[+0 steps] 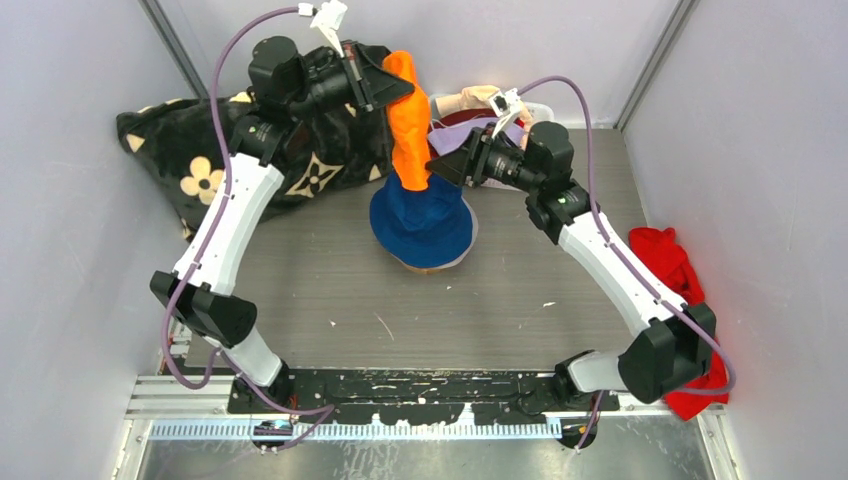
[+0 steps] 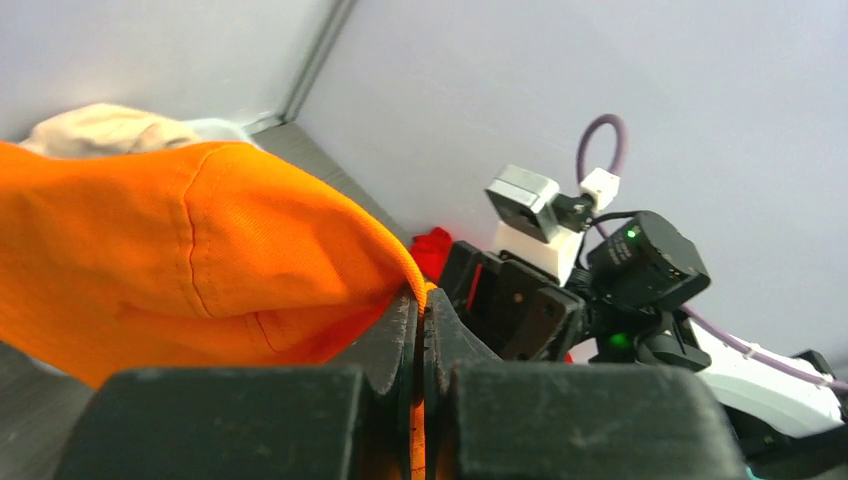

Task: Stack the hats

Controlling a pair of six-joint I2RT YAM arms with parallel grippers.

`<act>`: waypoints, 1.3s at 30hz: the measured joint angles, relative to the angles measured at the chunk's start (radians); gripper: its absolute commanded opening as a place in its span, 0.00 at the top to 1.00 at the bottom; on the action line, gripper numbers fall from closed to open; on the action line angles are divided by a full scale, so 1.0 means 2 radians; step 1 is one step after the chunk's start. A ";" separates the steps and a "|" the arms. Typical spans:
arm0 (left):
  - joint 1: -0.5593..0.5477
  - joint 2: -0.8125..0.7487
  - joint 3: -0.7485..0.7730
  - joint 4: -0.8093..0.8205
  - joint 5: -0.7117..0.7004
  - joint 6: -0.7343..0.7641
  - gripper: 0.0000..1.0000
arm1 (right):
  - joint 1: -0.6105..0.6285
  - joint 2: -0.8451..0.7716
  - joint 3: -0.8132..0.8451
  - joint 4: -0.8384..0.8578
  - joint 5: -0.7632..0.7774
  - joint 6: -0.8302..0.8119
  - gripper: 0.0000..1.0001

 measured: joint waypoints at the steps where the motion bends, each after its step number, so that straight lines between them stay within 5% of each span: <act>1: -0.007 0.007 0.014 0.006 0.004 0.000 1.00 | 0.000 -0.006 0.000 -0.003 0.004 -0.003 0.43; 9: -0.076 0.036 0.034 0.018 0.014 -0.003 1.00 | -0.002 -0.056 -0.011 -0.028 0.049 -0.023 0.40; 13: -0.090 0.025 -0.017 0.031 0.011 -0.008 1.00 | -0.006 -0.089 -0.021 -0.046 0.081 -0.030 0.39; 23: -0.079 -0.090 -0.193 0.012 -0.056 0.029 1.00 | -0.016 -0.125 -0.023 -0.096 0.134 -0.044 0.36; 39: -0.046 -0.153 -0.238 -0.024 -0.109 0.081 1.00 | -0.045 -0.057 -0.059 -0.067 0.075 0.001 0.36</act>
